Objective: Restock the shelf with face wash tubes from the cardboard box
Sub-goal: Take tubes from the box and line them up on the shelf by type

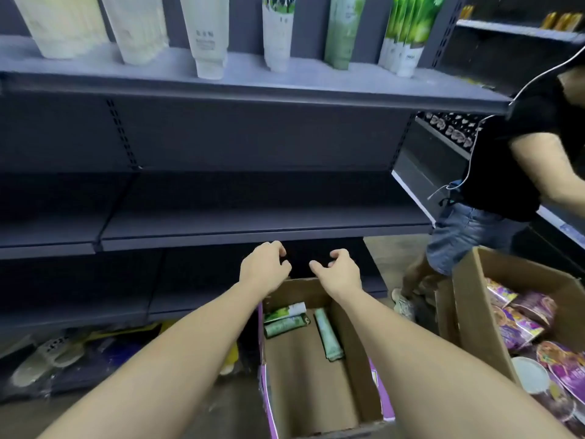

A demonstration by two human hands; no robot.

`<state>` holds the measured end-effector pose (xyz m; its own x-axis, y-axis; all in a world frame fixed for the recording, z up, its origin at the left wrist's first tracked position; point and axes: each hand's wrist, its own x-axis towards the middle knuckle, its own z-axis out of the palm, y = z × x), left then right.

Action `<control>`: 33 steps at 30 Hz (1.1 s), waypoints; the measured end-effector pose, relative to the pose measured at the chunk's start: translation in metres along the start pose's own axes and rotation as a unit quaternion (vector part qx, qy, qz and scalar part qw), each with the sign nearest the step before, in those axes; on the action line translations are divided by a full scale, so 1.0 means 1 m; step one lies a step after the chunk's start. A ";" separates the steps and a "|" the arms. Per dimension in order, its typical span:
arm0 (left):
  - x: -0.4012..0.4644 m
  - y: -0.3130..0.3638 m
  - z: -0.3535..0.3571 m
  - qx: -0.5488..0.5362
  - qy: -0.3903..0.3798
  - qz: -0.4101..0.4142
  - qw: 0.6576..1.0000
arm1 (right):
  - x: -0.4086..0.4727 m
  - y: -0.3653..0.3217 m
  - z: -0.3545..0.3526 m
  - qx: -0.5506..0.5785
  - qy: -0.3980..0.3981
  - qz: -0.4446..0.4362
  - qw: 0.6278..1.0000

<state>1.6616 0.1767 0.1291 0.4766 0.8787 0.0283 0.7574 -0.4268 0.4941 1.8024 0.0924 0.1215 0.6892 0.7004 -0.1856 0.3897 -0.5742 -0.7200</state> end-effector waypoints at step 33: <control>0.043 -0.097 0.322 0.114 -0.259 -0.221 0.933 | 0.119 0.267 0.166 -0.115 -0.159 0.221 0.955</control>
<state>1.7522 0.1872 -0.1974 0.2020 0.7842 -0.5867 0.9783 -0.1337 0.1581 1.8872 0.0932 -0.2036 0.6110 0.4410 -0.6574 0.2528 -0.8957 -0.3659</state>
